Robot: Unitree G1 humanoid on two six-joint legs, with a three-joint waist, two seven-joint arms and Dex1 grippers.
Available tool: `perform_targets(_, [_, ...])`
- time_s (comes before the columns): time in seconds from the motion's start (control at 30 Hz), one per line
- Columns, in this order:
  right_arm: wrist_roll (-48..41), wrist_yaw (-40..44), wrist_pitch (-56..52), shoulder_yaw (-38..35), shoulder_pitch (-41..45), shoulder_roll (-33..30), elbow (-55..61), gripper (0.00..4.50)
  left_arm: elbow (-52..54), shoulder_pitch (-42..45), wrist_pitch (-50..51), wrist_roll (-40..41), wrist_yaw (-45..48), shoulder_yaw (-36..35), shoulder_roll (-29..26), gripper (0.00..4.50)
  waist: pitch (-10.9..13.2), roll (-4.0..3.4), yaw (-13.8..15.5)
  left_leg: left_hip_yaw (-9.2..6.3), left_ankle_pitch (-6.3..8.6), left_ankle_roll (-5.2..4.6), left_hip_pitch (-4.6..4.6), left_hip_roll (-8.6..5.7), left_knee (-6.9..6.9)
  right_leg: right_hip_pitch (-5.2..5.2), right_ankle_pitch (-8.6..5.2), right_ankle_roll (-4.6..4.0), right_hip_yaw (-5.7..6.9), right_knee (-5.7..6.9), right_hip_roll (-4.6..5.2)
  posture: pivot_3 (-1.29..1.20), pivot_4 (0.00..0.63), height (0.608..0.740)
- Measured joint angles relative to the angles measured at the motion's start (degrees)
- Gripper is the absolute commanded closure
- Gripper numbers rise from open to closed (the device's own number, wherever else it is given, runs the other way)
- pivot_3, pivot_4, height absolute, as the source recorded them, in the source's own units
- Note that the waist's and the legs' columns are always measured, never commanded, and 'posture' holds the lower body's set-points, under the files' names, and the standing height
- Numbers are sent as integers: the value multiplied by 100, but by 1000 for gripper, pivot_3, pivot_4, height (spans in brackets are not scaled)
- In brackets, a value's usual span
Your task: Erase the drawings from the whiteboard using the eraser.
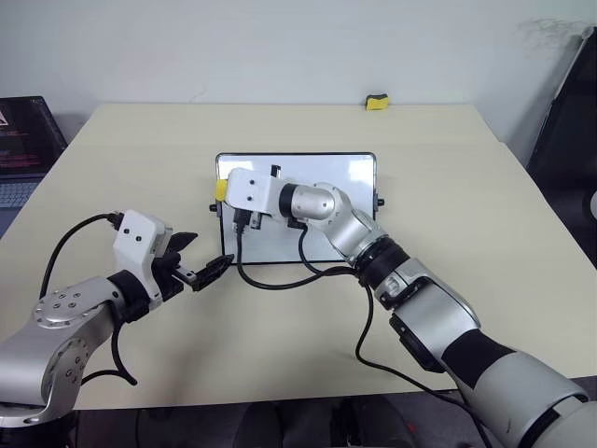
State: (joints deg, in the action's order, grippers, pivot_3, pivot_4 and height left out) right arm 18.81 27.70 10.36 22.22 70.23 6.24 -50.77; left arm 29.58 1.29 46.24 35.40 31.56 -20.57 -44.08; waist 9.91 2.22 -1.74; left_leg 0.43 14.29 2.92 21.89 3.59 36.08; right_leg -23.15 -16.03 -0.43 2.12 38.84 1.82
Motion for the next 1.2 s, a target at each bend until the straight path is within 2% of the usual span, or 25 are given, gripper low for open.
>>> perform_targets(0.2, [262,-221,68,217,31,-15,-761,3326,34,-49,59,16,-42,-3,0,0,-5,10,10,3,0,0,2,-1,1,-1,0,-1,-3,-1,1,0,150,740])
perform_targets(0.53, [472,999,45,726,-347,-181,-569,3327,54,-54,76,63,-79,-3,0,0,-6,12,5,0,0,0,0,1,1,-2,-1,-2,-1,3,-3,0,150,740])
perform_targets(0.63, [472,1112,44,737,-427,-234,-449,3327,54,-54,78,71,-83,-3,0,0,-6,11,7,0,0,0,0,1,1,-2,-1,-2,-1,4,-4,0,150,740])
perform_targets(0.77, [413,790,46,528,-355,-197,-374,3327,54,-53,78,87,-82,-3,0,0,-5,10,6,1,0,0,1,1,1,-2,-1,-2,-1,4,-4,0,150,740])
perform_targets(0.93, [355,-185,66,139,253,-110,-477,3327,54,-43,77,93,-82,0,0,0,-4,12,3,1,-1,1,1,2,0,-4,-1,-3,-2,4,-4,0,150,740])
perform_targets(1.2, [491,-235,70,363,178,129,-1030,3327,54,-44,77,93,-86,2,0,0,-7,17,3,2,0,1,2,3,0,-4,-1,-3,-3,2,-3,0,150,740])
